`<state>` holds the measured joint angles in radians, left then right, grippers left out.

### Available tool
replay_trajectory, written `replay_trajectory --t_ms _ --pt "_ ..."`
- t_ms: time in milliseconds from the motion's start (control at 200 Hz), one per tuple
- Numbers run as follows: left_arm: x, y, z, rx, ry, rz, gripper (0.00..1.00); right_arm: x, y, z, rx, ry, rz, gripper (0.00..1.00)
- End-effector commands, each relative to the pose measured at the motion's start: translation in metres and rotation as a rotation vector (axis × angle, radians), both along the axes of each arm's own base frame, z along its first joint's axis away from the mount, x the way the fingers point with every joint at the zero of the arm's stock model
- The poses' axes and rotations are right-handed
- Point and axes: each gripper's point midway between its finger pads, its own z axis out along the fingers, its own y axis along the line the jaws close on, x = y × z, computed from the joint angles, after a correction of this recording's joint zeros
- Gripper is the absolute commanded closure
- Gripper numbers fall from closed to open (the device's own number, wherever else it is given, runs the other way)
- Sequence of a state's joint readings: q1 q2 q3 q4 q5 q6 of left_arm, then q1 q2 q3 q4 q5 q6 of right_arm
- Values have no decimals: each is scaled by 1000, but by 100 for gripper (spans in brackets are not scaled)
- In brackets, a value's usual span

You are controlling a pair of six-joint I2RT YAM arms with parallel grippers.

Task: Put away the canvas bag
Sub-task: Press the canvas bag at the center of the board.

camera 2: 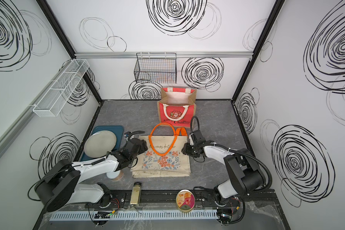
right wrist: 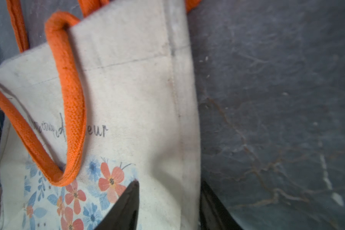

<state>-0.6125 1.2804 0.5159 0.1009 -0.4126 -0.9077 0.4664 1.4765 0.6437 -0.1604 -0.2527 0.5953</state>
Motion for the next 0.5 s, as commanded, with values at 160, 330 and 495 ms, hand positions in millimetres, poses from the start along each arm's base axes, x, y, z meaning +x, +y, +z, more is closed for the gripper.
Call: replay_trajectory --t_ms 160,330,495 --pt "-23 26 82 -212 -84 15 1 -25 -28 -24 -148 64 -63 30" --pt "-52 -1 95 -208 -41 -33 19 -14 -21 23 -335 -119 -46 0" --pt "-80 -32 77 -296 21 -29 54 -26 18 64 -345 -227 12 0"
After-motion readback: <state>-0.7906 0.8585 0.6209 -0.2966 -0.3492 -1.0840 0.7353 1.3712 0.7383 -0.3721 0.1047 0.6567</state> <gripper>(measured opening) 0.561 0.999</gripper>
